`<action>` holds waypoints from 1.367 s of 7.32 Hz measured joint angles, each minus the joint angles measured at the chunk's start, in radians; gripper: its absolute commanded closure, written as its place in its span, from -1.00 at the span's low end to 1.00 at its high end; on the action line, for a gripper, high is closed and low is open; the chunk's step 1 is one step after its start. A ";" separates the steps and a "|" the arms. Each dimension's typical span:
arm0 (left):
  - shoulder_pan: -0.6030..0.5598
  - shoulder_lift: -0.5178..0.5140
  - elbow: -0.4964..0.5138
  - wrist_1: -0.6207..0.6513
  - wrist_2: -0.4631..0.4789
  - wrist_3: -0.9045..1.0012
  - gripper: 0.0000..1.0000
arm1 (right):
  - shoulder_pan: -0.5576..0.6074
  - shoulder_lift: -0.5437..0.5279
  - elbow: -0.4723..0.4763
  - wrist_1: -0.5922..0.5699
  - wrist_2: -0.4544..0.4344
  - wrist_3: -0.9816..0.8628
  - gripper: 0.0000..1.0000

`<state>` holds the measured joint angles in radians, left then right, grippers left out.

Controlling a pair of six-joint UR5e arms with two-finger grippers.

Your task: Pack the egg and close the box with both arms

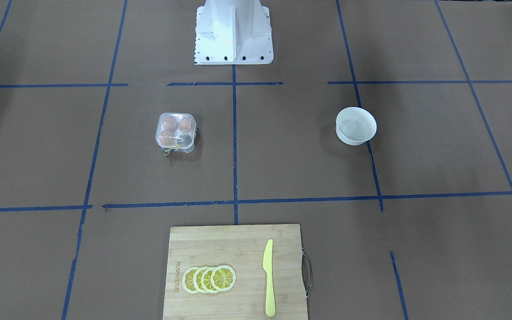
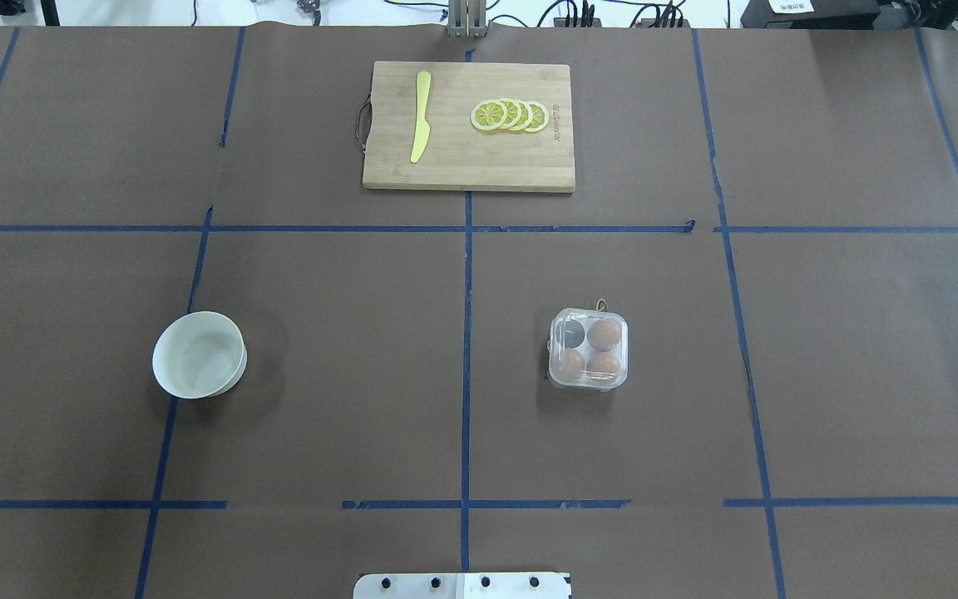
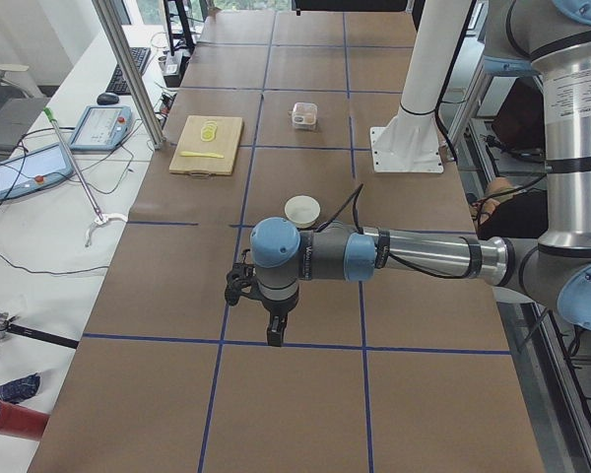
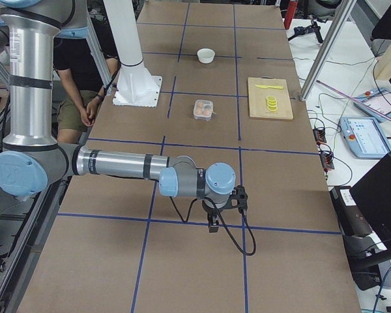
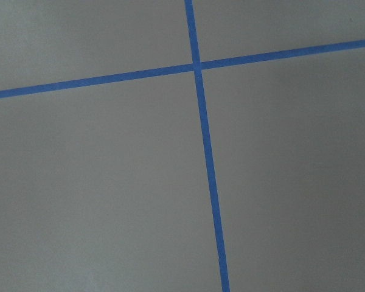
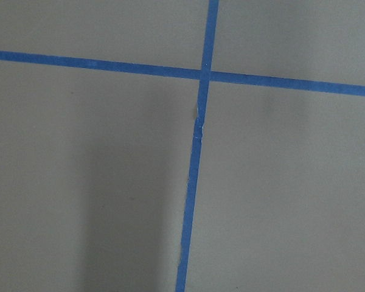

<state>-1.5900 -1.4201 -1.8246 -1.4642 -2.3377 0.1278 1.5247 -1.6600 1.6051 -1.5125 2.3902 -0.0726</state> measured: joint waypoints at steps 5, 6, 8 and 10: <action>-0.058 -0.013 -0.029 0.043 -0.013 0.010 -1.00 | -0.008 -0.008 -0.008 0.001 -0.008 -0.002 -1.00; -0.058 -0.012 -0.016 0.030 -0.013 0.010 -1.00 | -0.008 -0.008 -0.008 0.002 -0.008 -0.002 -1.00; -0.061 -0.002 0.001 0.007 -0.014 0.008 -1.00 | -0.008 -0.006 -0.008 0.002 -0.008 -0.002 -1.00; -0.060 0.004 0.005 0.003 -0.013 0.008 -1.00 | -0.008 -0.003 -0.008 0.002 -0.007 -0.001 -1.00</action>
<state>-1.6505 -1.4157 -1.8193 -1.4617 -2.3506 0.1361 1.5171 -1.6635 1.5968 -1.5109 2.3829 -0.0741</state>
